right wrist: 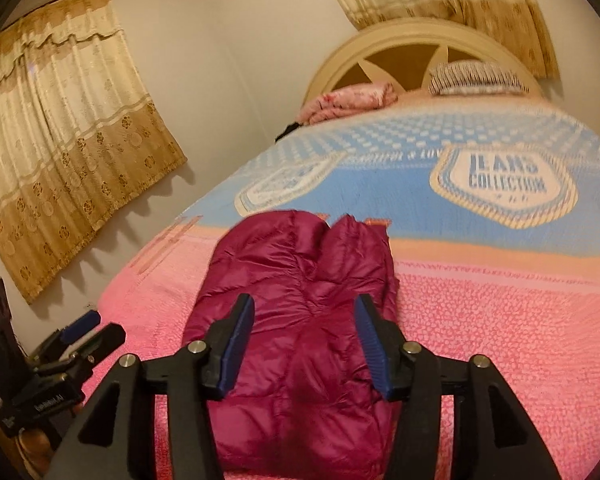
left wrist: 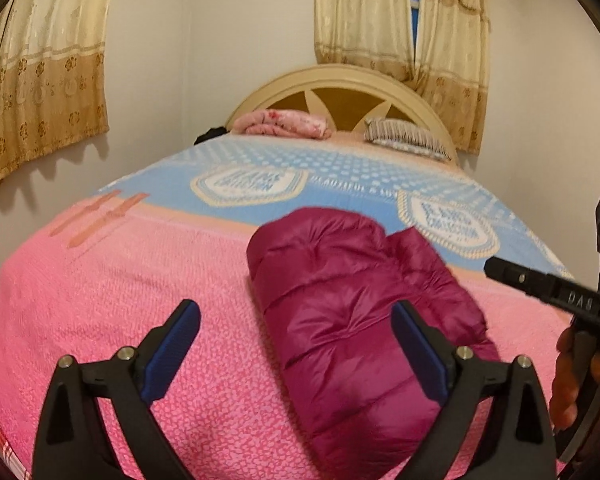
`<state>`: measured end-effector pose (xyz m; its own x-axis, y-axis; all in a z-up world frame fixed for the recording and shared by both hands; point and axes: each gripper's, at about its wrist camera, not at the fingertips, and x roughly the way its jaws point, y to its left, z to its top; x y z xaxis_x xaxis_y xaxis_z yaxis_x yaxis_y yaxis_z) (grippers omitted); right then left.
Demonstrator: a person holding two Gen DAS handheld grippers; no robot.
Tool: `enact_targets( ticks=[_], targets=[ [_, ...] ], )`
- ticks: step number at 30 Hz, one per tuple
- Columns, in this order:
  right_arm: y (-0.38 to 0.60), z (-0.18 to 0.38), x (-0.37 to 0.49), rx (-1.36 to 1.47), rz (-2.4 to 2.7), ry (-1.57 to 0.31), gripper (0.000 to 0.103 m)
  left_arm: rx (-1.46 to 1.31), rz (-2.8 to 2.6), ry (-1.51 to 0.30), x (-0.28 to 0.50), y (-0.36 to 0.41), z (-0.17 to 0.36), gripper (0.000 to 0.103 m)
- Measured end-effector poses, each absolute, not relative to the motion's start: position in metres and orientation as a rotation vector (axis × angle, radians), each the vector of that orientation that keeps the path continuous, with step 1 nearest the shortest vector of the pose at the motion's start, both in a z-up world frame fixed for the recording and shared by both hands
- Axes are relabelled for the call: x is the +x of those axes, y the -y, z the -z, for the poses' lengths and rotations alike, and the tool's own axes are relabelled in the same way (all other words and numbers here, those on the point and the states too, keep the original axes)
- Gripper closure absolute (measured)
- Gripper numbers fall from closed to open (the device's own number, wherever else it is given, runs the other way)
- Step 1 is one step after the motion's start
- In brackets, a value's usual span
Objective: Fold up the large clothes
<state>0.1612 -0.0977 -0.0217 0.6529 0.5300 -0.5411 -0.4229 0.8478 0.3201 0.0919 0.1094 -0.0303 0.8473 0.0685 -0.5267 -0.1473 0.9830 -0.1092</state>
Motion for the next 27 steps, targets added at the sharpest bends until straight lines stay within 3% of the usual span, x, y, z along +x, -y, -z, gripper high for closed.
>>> enact_targets(
  ticks=[13,27],
  targets=[
    [0.093,-0.01,0.117,0.095,-0.496,-0.531,0.04,-0.139,-0.106,-0.478,0.076,-0.098,0.009,0.003],
    [0.099,-0.003,0.118,0.114,-0.474,-0.535,0.038,-0.131,-0.105,-0.479,0.074,-0.092,0.012,0.003]
  ],
)
